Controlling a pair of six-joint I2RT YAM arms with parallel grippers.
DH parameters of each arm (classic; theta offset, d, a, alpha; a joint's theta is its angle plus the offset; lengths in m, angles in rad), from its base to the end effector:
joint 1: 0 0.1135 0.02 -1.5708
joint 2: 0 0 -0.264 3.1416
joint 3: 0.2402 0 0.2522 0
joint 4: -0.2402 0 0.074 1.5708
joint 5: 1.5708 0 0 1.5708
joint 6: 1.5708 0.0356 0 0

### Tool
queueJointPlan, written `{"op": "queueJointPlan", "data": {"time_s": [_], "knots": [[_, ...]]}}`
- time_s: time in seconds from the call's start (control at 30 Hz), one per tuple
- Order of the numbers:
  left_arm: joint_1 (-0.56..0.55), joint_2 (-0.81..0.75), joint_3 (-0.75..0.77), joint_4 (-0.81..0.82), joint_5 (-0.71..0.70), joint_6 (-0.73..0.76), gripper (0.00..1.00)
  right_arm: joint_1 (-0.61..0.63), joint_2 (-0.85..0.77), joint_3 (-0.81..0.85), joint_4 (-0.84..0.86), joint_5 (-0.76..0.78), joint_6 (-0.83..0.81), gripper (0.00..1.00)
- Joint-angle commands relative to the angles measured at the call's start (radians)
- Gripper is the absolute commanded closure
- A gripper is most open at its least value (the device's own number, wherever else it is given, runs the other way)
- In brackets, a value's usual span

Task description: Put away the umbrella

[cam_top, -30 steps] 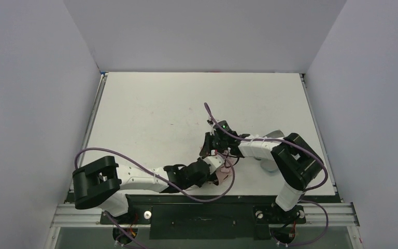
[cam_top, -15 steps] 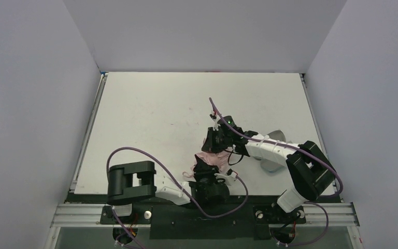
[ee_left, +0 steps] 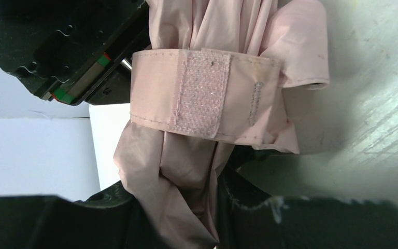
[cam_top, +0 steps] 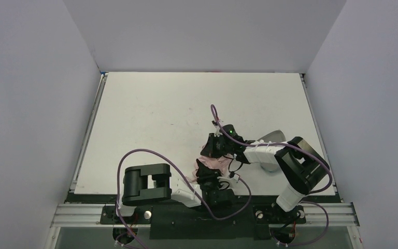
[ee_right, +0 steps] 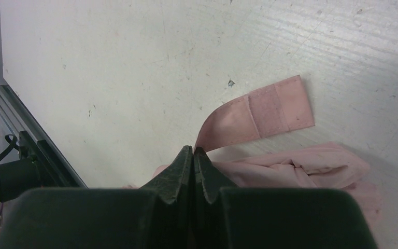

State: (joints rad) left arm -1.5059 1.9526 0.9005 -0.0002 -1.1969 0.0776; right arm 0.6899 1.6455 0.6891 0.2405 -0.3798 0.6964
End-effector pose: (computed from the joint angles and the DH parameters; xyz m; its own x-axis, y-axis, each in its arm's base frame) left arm 0.0548 -0.3322 0.0999 -0.0302 0.9017 -0.4314 0.3379 0.4154 0.8445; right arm 0.2313 0.2079 0.1409 -0.9059 0.0249 -0.4227 -0.2943 0.6809 0.6706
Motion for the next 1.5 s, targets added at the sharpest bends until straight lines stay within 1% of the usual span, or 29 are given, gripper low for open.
{"op": "queueJointPlan", "data": {"time_s": [0.0,0.03,0.13,0.2,0.23,0.27,0.3,0.33,0.37,0.4,0.43,0.5,0.67,0.73,0.77,0.87,0.93,1.0,1.03,1.07,1.1,1.23,1.37,1.47], "knots": [[0.001,0.025,0.020,-0.129,0.069,-0.223,0.98,0.008,0.087,-0.074,-0.081,0.037,-0.022,1.00],[0.001,0.022,0.013,-0.142,0.082,-0.238,0.93,0.007,0.088,-0.077,-0.080,0.043,-0.025,1.00],[0.000,-0.004,-0.009,-0.152,0.141,-0.295,0.83,0.006,0.094,-0.083,-0.074,0.045,-0.026,1.00],[0.000,-0.040,-0.030,-0.152,0.165,-0.315,0.72,0.006,0.098,-0.086,-0.069,0.045,-0.026,1.00],[0.000,-0.068,-0.044,-0.152,0.175,-0.321,0.59,0.005,0.100,-0.087,-0.065,0.044,-0.026,1.00],[0.002,-0.082,-0.049,-0.152,0.192,-0.322,0.52,0.004,0.104,-0.088,-0.062,0.044,-0.026,1.00],[0.003,-0.113,-0.060,-0.152,0.197,-0.324,0.40,0.004,0.106,-0.089,-0.059,0.044,-0.028,1.00],[0.003,-0.128,-0.064,-0.156,0.211,-0.324,0.34,0.004,0.110,-0.089,-0.058,0.043,-0.029,1.00],[0.005,-0.161,-0.074,-0.156,0.221,-0.323,0.25,0.002,0.112,-0.089,-0.056,0.042,-0.029,1.00],[0.005,-0.177,-0.082,-0.157,0.236,-0.324,0.21,0.001,0.114,-0.089,-0.053,0.043,-0.028,1.00],[0.006,-0.212,-0.086,-0.158,0.245,-0.326,0.12,0.001,0.114,-0.090,-0.052,0.042,-0.029,1.00],[0.010,-0.261,-0.098,-0.163,0.274,-0.332,0.01,0.001,0.113,-0.091,-0.049,0.042,-0.029,1.00],[0.028,-0.384,-0.108,-0.198,0.404,-0.345,0.03,0.001,0.114,-0.093,-0.045,0.040,-0.028,1.00],[0.045,-0.444,-0.109,-0.209,0.476,-0.354,0.03,0.001,0.114,-0.093,-0.042,0.039,-0.026,1.00],[0.062,-0.486,-0.110,-0.209,0.533,-0.360,0.03,0.001,0.115,-0.094,-0.042,0.039,-0.025,1.00],[0.097,-0.590,-0.128,-0.202,0.631,-0.377,0.03,0.002,0.116,-0.091,-0.038,0.037,-0.023,1.00],[0.137,-0.654,-0.151,-0.177,0.719,-0.388,0.03,0.002,0.114,-0.091,-0.038,0.036,-0.022,1.00],[0.205,-0.708,-0.189,-0.140,0.836,-0.408,0.03,0.004,0.112,-0.088,-0.040,0.035,-0.022,1.00],[0.261,-0.721,-0.202,-0.126,0.924,-0.414,0.03,0.005,0.110,-0.087,-0.042,0.035,-0.023,1.00],[0.285,-0.739,-0.226,-0.103,0.955,-0.425,0.03,0.004,0.111,-0.085,-0.044,0.035,-0.024,1.00],[0.329,-0.746,-0.237,-0.090,1.011,-0.428,0.03,0.005,0.109,-0.084,-0.048,0.035,-0.025,1.00],[0.420,-0.745,-0.288,0.003,1.141,-0.440,0.03,0.006,0.109,-0.073,-0.058,0.036,-0.029,1.00],[0.465,-0.711,-0.303,0.082,1.209,-0.441,0.03,0.006,0.112,-0.067,-0.063,0.036,-0.031,1.00],[0.507,-0.657,-0.297,0.136,1.280,-0.440,0.03,0.008,0.115,-0.062,-0.068,0.035,-0.033,1.00]]}}
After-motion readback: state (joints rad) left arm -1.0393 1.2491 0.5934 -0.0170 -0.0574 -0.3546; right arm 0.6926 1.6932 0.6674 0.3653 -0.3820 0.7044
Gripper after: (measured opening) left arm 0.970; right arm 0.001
